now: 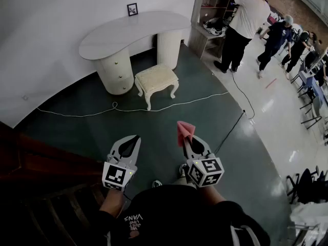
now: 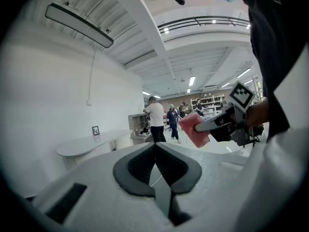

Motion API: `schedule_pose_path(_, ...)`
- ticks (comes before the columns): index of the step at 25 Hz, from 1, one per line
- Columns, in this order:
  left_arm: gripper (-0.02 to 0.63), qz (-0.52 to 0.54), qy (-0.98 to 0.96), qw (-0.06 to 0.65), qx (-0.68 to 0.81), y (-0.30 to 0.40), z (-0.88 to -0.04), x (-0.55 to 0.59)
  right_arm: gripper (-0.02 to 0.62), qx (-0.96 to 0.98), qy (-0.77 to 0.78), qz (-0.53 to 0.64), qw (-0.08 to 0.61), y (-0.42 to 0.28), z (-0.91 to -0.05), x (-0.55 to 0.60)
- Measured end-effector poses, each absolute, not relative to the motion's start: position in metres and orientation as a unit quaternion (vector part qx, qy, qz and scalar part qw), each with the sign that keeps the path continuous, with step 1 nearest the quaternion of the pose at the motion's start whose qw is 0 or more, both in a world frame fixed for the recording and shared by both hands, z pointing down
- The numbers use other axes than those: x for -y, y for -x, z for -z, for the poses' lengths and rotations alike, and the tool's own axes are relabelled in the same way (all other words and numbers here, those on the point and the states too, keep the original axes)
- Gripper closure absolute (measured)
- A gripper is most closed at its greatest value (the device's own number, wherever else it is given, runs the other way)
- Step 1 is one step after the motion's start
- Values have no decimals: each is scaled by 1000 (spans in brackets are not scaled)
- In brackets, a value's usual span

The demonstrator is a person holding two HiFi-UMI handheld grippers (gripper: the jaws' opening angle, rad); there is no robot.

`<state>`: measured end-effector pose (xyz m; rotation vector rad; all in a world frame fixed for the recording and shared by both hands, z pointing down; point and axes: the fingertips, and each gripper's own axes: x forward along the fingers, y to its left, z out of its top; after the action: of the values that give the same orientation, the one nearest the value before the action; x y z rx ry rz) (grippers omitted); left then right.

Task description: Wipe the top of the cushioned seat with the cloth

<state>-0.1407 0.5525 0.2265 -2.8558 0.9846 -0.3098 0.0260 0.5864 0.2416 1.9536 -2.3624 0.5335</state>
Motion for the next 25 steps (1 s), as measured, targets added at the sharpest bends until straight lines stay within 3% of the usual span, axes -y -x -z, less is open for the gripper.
schedule_pose_path(12, 589, 104, 941, 20, -322, 149, -241, -551, 572, 752, -635, -176, 21, -21, -248, -583)
schedule_pose_path(25, 588, 110, 939, 19, -324, 117, -255, -463, 569, 750, -632, -198, 13, -57, -263, -501)
